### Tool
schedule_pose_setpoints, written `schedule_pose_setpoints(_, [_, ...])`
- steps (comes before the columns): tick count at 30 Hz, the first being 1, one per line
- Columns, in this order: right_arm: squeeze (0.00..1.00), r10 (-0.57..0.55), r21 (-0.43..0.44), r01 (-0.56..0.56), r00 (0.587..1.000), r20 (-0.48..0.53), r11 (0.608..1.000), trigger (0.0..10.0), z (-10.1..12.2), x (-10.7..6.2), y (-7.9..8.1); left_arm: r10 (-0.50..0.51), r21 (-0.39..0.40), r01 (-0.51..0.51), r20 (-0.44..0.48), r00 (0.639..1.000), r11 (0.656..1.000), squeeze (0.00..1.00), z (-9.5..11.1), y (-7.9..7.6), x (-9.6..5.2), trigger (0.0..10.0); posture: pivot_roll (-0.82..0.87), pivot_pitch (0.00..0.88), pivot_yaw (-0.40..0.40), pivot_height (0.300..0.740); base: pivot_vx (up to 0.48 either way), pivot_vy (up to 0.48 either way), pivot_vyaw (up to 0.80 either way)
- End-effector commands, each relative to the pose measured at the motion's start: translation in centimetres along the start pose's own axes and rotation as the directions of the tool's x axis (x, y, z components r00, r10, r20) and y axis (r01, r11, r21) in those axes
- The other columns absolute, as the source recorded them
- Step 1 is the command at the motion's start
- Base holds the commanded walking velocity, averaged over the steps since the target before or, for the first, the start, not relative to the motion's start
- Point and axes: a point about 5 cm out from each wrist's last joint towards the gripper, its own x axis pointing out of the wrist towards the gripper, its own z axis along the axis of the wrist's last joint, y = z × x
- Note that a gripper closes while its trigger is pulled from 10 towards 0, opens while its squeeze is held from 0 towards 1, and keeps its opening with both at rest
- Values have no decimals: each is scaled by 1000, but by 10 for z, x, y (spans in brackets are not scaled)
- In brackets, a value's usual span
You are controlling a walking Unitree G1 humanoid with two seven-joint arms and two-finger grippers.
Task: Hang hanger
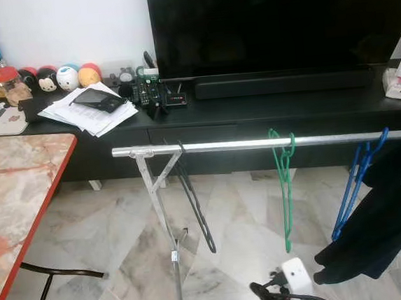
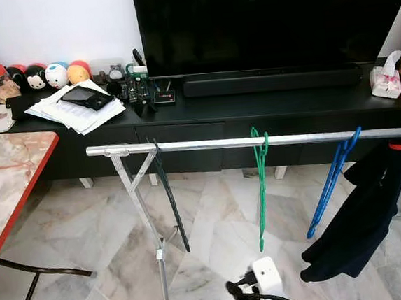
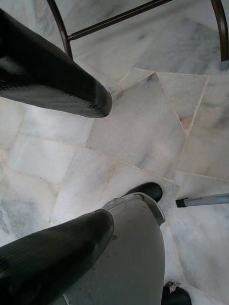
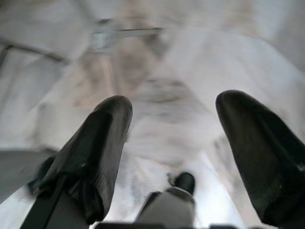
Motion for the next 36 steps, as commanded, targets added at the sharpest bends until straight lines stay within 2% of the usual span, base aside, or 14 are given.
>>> schedule_pose_setpoints(1, [0, -141, 122, 146, 989, -49, 982, 10000, -10, -5, -14, -56, 4, 56, 7, 998, 998, 0, 2, -14, 1, 10000, -85, 4, -16, 740, 0, 0, 0])
schedule_pose_setpoints(4, [0, -206, 181, 218, 975, -84, 959, 10000, -19, -8, -18, -57, 4, 57, 8, 998, 998, 0, 2, -14, 1, 10000, -85, 4, -16, 740, 0, 0, 0])
schedule_pose_setpoints(6, [0, -221, 141, 231, 972, -83, 963, 10000, -20, -9, -19, -57, 3, 57, 9, 998, 998, 0, 2, -14, 1, 10000, -80, 6, -16, 740, 0, 0, 0])
schedule_pose_setpoints(8, [0, -256, 162, 266, 963, -84, 950, 10000, -22, -10, -20, -55, 3, 55, 9, 998, 998, 0, 2, -13, 1, 10000, -87, 8, -14, 740, 0, 0, 0])
schedule_pose_setpoints(11, [0, -326, 267, 341, 940, -98, 901, 10000, -26, -13, -25, -49, 8, 49, 5, 999, 999, 0, 2, -13, 1, 10000, -90, 9, -11, 740, 0, 0, 0])
schedule_pose_setpoints(14, [0, -281, 233, 302, 952, -120, 924, 10000, -28, -11, -20, -28, 1, 28, 6, 1000, 1000, 0, 1, -11, 1, 10000, -84, 9, -11, 740, 0, 0, 0])
schedule_pose_setpoints(24, [0, -247, 231, 271, 960, -129, 934, 10000, -31, -8, -10, -26, 4, 26, 6, 1000, 1000, 0, 1, -10, 1, 10000, -82, 8, -11, 740, 0, 0, 0])
schedule_pose_setpoints(26, [0, -225, 168, 246, 965, -135, 955, 10000, -32, -8, -7, -27, 4, 27, 6, 1000, 1000, 0, 1, -11, 1, 10000, -83, 6, -12, 740, 0, 0, 0])
schedule_pose_setpoints(36, [0, -215, 173, 237, 967, -136, 956, 10000, -32, -7, -5, -32, 1, 32, 6, 999, 999, 0, 1, -11, 1, 10000, -83, 0, -13, 740, -223, 0, 0])
